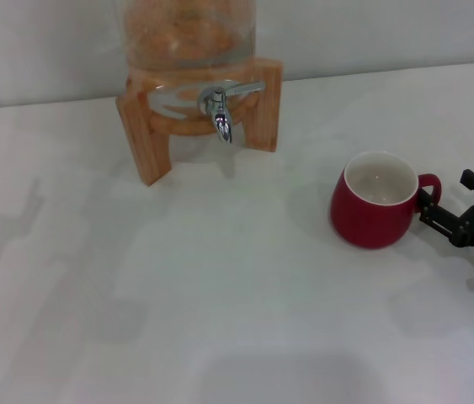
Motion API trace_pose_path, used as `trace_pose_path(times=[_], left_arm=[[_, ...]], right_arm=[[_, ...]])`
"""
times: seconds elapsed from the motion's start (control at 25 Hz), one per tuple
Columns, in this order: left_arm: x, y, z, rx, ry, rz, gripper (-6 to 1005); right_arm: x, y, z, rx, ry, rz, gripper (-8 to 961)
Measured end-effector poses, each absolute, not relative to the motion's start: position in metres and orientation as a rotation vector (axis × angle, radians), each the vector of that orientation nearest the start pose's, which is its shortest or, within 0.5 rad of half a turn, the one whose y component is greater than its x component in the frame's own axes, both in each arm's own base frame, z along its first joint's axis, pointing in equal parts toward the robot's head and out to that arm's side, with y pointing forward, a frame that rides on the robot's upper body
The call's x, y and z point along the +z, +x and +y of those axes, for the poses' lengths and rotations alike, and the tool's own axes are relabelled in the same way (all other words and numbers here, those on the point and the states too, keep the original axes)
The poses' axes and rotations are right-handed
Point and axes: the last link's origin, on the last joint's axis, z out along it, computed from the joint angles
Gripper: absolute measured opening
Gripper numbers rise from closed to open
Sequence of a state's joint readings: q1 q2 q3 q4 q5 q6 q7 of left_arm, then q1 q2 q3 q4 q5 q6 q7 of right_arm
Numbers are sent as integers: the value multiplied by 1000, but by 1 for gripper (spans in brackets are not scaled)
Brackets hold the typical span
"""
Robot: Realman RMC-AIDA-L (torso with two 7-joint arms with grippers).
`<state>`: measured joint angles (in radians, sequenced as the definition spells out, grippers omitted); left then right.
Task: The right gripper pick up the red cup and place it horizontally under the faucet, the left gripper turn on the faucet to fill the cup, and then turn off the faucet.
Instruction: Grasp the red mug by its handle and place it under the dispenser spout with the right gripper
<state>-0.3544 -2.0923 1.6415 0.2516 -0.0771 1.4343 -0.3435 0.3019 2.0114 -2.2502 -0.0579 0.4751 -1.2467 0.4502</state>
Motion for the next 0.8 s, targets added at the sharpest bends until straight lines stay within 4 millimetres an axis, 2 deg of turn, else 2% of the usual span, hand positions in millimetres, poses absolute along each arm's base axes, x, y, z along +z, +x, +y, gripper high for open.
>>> trace_pose_path(times=[0.8], left_arm=[[18, -292, 316, -1055, -1564, -345, 832]], right_arm=[[-11, 377, 279, 637, -1814, 687, 864]])
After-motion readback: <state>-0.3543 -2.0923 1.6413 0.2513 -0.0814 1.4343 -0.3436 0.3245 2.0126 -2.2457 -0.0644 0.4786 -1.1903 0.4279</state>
